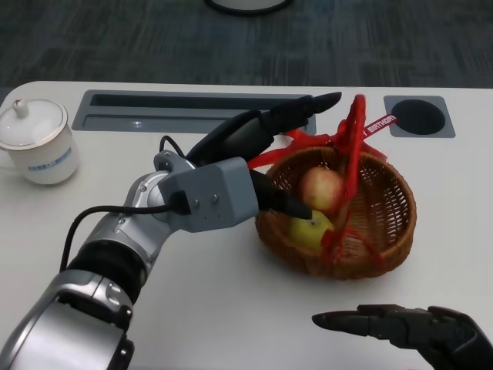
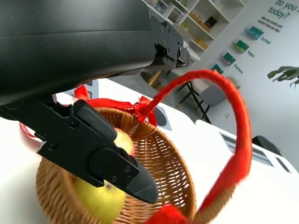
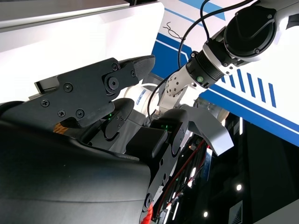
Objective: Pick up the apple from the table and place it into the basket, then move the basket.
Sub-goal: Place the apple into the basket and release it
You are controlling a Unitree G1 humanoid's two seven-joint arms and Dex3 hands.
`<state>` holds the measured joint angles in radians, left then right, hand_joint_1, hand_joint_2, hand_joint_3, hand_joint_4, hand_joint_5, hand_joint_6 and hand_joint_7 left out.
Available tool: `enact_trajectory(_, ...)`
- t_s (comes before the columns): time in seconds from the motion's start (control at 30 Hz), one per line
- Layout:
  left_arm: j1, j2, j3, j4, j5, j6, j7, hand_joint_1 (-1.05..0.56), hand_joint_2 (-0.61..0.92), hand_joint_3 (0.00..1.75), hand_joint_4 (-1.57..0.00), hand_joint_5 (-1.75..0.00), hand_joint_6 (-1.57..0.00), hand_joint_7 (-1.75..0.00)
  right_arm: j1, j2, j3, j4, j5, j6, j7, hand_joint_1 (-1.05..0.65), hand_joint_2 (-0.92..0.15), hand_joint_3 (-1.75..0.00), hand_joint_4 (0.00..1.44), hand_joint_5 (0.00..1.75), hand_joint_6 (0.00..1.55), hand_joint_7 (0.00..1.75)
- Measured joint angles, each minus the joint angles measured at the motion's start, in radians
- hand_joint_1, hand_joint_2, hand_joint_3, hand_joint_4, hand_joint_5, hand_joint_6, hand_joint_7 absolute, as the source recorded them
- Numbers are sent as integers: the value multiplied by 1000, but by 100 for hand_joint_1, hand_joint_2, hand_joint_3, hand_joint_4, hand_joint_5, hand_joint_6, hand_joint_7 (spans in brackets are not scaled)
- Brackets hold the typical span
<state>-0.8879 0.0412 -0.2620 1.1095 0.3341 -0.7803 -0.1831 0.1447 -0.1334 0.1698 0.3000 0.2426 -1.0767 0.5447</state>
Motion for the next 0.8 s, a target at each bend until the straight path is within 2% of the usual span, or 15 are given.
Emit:
enact_trajectory(0.2, 2, 29, 11, -43, -12, 2, -32, -79, 71, 0, -10, -2, -9, -2, 2, 0, 2, -1, 2, 0, 0, -35, -80, 0, 89, 0, 83, 0)
enact_trajectory(0.37, 39, 82, 31, -164, -53, 10, -79, -73, 71, 0, -17, -3, -16, -3, 3, -9, -6, -3, -7, -4, -1, -36, -81, 0, 88, 0, 81, 0)
enact_trajectory(0.8, 426, 238, 112, -649, -272, 44, -223, -63, 68, 0, -38, -5, -39, -5, -29, -103, -78, -13, 2, -24, -9, -35, -79, 0, 80, 0, 76, 0)
